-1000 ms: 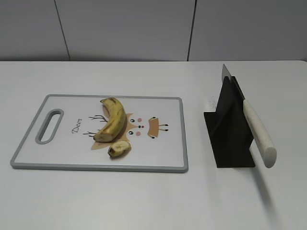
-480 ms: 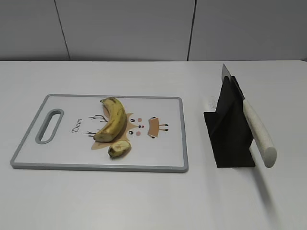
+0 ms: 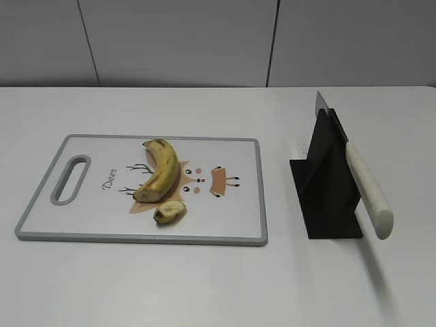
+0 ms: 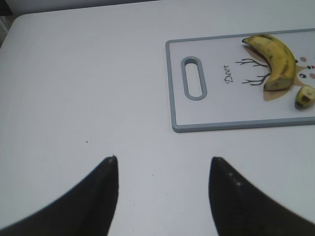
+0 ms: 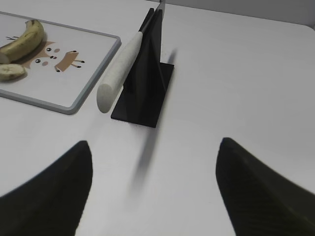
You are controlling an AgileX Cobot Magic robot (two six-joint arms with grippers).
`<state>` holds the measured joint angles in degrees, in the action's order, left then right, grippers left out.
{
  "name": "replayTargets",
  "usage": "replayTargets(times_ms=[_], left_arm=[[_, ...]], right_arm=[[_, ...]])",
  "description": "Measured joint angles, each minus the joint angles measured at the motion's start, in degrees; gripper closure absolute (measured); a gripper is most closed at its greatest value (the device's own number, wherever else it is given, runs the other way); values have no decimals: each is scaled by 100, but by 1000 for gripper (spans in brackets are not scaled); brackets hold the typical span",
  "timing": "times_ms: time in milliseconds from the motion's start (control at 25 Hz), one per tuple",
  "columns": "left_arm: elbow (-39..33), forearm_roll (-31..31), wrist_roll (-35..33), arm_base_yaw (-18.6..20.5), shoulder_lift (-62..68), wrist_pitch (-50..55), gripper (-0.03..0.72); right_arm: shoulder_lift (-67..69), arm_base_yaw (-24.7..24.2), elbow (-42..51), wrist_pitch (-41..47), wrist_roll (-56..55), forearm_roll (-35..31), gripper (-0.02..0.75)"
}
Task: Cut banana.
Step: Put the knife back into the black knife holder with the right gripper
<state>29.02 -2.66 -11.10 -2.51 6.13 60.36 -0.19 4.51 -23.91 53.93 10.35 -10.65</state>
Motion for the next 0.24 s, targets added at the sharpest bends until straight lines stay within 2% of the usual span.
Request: replayTargets(times_ms=[240], left_arm=[[0,0,0,0,0,0,122]], right_arm=[[0,-7,0,0,3,-6,148]])
